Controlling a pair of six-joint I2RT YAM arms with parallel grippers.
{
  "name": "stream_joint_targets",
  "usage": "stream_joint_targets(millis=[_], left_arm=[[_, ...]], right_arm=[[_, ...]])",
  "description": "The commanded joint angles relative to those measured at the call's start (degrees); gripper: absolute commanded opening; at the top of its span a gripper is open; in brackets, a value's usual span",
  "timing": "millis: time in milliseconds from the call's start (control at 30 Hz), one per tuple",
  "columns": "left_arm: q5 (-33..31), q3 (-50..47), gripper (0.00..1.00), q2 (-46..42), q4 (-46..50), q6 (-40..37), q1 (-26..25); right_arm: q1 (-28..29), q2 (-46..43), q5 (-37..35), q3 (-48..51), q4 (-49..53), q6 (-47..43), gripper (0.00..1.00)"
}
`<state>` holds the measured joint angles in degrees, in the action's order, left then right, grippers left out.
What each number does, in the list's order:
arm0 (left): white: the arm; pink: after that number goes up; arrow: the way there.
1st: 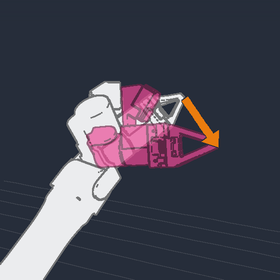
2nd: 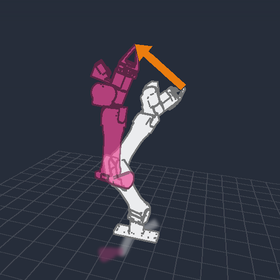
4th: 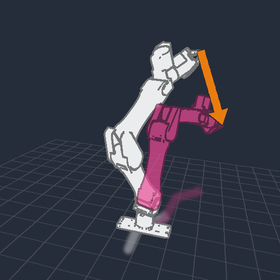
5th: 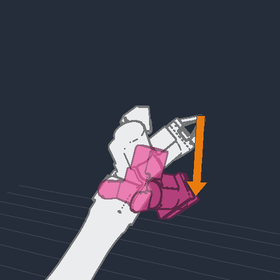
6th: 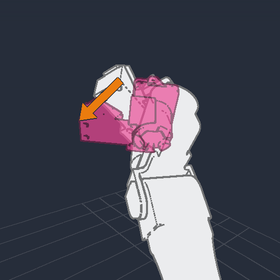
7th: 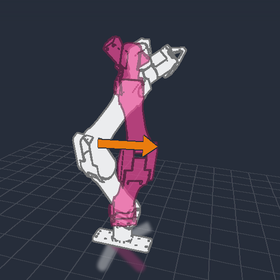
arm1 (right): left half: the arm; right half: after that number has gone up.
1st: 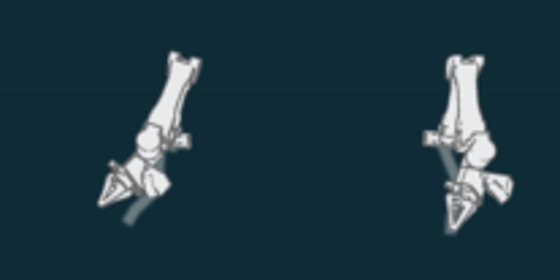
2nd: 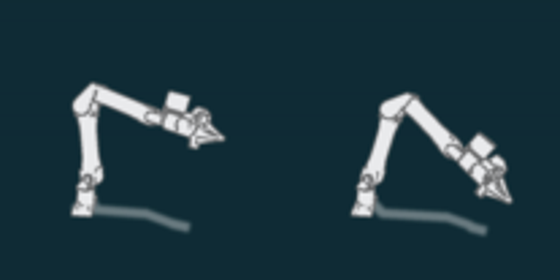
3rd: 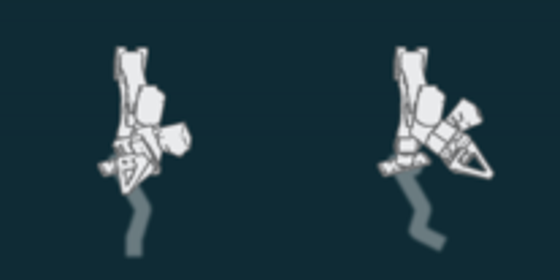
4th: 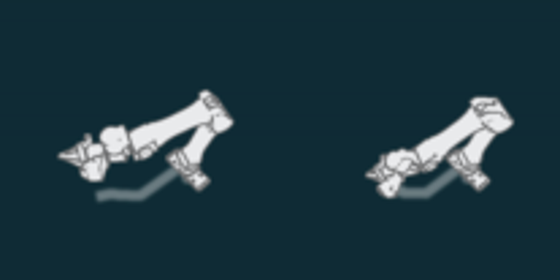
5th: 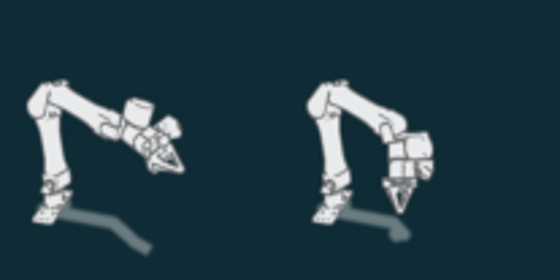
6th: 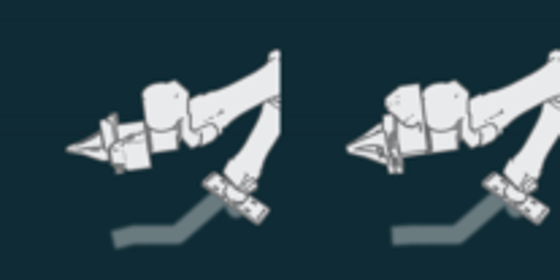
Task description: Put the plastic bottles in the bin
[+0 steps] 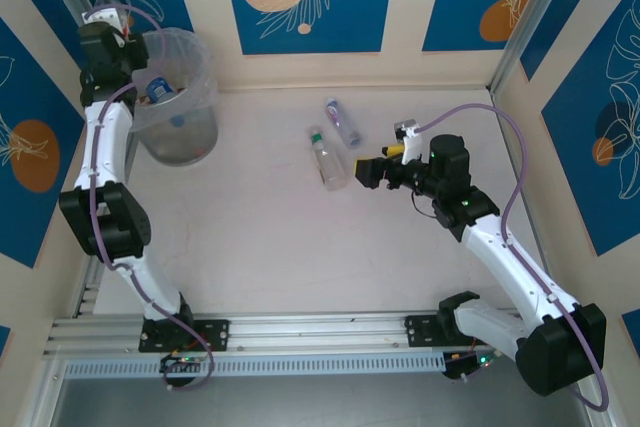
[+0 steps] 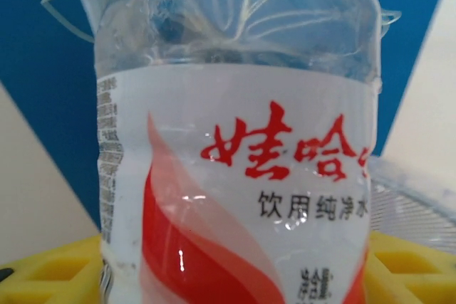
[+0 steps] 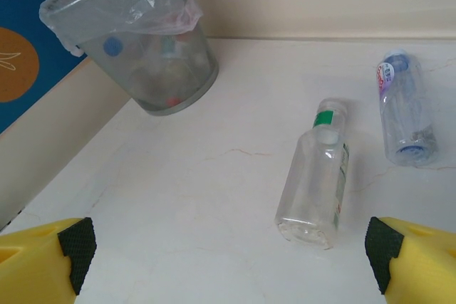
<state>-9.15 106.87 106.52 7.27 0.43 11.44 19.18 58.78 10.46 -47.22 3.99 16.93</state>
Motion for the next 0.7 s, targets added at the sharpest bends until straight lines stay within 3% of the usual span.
stream_joint_targets(millis=[0,133,300,667], left_arm=[[-5.55,2.24,0.67,3.41,4.58,3.74,0.26],[-12.64,7.01,0.8,5.19,10.27,6.13,0.28],[-15.43,9.21,0.99,3.99,12.89,7.87,0.12],[-11.01,15.92,0.99,4.34,23.85,12.3,-1.15]], right_arm=[[0.63,0.34,-0.95,0.64,1.23,-0.44,1.0],[0.68,-0.31,-1.63,1.2,2.33,-0.65,0.99],[0.74,-0.74,-2.23,2.3,1.88,-0.89,1.0],[0.83,0.8,-5.35,1.79,1.29,2.48,1.0]])
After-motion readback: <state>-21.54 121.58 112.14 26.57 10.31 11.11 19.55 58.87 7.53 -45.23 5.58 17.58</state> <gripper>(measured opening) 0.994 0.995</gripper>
